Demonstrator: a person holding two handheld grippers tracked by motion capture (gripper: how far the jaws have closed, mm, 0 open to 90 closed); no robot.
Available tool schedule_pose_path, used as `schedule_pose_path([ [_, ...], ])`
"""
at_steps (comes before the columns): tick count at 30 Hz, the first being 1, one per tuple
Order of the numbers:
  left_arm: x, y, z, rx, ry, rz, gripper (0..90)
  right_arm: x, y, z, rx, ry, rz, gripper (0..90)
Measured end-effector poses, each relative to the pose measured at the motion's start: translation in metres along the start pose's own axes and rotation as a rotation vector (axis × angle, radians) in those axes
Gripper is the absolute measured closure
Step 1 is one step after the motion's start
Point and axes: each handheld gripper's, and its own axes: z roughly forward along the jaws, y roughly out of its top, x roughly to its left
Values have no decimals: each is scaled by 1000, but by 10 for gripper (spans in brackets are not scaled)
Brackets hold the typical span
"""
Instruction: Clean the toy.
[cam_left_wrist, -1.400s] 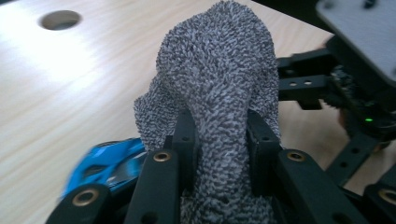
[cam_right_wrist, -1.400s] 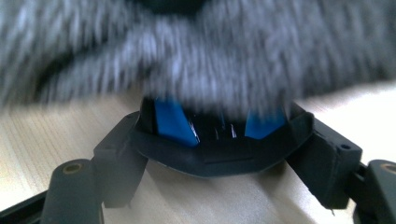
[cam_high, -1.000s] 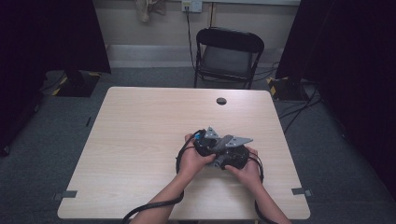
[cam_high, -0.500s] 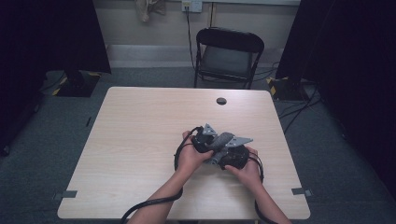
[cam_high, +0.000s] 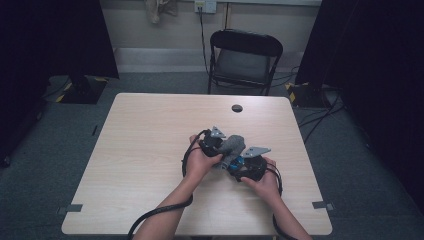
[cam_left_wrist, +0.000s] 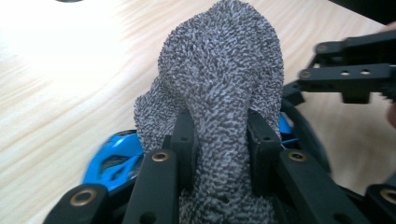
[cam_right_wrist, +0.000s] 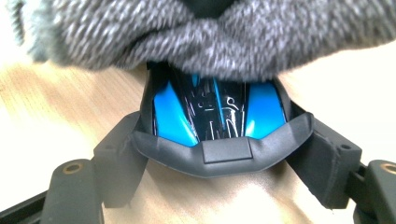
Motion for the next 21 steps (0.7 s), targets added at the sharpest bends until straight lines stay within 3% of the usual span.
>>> schedule_pose_path([
  [21, 35, -8, 1, 0, 70, -82, 691, 0, 0, 0, 0, 0, 0, 247],
])
